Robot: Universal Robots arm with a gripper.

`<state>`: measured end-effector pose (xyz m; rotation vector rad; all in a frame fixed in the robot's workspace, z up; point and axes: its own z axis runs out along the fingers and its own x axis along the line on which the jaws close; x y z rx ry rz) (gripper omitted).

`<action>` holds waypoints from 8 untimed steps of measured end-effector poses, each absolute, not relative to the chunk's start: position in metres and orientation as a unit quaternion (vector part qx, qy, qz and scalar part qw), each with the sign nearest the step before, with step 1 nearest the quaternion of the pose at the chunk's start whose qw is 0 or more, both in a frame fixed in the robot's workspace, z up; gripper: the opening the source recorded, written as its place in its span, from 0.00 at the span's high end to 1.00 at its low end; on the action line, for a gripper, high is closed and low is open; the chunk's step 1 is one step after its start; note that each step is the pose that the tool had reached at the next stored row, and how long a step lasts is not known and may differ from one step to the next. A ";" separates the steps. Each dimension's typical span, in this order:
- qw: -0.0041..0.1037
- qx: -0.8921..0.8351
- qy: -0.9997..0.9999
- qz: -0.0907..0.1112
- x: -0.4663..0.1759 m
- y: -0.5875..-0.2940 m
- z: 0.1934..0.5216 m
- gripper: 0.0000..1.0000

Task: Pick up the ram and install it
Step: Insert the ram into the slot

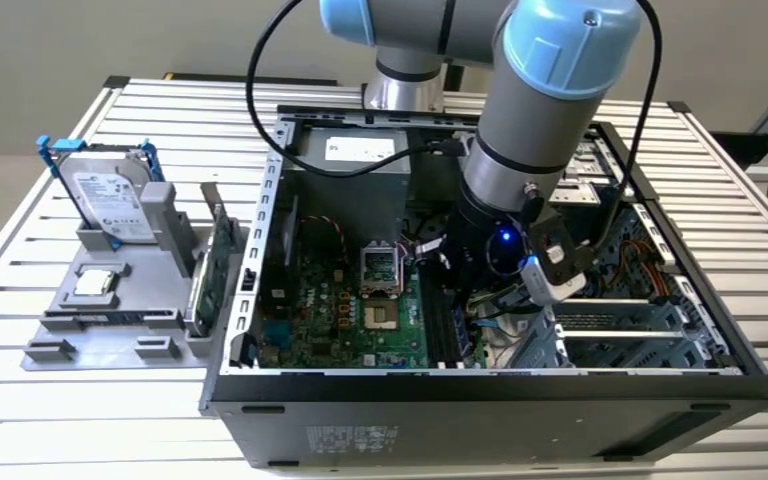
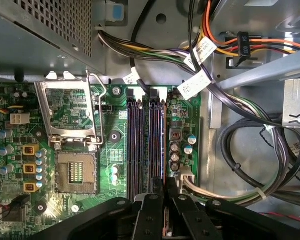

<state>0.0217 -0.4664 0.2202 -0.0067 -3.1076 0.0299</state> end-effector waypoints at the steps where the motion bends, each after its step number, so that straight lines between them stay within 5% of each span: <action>1: 0.017 -0.002 -1.000 0.010 0.022 -0.466 0.221 1.00; 8: 0.017 -0.006 -1.000 0.010 0.021 -0.466 0.220 1.00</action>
